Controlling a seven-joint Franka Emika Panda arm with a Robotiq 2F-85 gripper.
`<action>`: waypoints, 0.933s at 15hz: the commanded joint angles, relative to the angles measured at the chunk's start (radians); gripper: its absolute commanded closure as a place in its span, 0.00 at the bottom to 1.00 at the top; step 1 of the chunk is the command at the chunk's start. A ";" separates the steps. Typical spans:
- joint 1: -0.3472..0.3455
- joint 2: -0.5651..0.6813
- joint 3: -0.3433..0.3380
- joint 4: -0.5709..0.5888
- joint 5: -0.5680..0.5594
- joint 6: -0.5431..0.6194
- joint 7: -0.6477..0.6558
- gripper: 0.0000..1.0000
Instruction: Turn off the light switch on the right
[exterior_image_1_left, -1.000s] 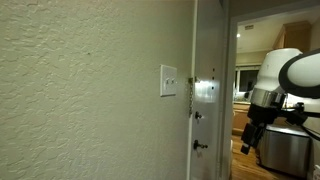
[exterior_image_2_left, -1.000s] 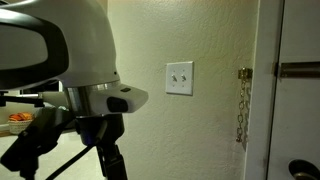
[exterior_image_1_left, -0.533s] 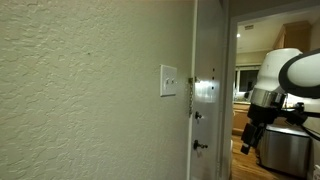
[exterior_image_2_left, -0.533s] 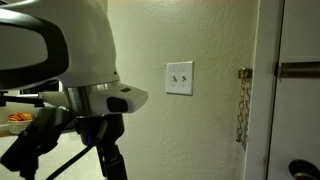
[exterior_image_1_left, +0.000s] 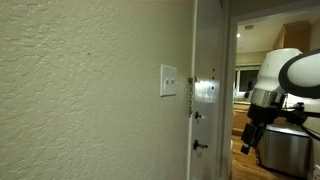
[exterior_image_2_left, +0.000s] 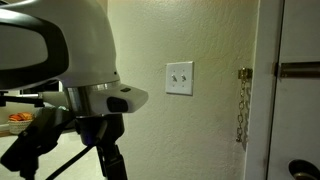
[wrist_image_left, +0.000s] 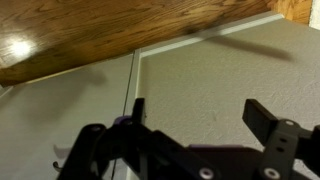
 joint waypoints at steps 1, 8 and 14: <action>-0.010 0.000 0.010 0.001 0.007 -0.003 -0.005 0.00; -0.005 0.009 0.026 0.021 -0.003 -0.002 -0.004 0.00; 0.012 0.013 0.075 0.098 -0.015 0.000 -0.006 0.00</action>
